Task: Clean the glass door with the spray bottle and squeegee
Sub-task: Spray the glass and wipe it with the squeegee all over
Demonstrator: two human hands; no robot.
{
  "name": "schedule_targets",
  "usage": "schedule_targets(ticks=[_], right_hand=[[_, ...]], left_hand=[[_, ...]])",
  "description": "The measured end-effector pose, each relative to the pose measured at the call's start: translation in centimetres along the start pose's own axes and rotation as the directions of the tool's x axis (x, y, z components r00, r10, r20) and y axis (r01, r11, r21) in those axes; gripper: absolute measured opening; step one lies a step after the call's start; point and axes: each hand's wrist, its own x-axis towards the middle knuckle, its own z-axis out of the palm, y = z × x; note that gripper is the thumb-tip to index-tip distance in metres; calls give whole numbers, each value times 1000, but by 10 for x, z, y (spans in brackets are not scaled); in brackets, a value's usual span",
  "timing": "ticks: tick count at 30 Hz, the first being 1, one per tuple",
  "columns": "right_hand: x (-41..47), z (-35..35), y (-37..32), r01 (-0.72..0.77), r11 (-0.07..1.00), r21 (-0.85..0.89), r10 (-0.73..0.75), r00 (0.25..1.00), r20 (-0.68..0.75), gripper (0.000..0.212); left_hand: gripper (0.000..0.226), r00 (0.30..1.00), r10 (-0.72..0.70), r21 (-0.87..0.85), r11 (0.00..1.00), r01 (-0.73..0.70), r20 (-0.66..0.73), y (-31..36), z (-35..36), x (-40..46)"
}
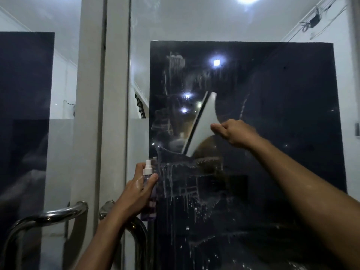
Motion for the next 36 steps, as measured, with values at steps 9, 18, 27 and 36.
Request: schedule_targets(ticks=[9,18,27,36], right_hand=[[-26,-20,2,-18,844,536,66,995,-70,55],[40,-20,-124,-169,273,947,307,948,81,43],[-45,88,-100,-240,467,851,369,927,59,50],[-110,113,-84,-192,548,814,346,938,-11,54]], left_hand=[[26,999,54,37,998,-54,-8,-3,4,-1],[28,995,101,8,995,-101,2,1,-6,7],[33,994,113,-9,994,-113,7,-8,-8,1],[27,997,74,-134,988,-73,4,-11,-12,2]])
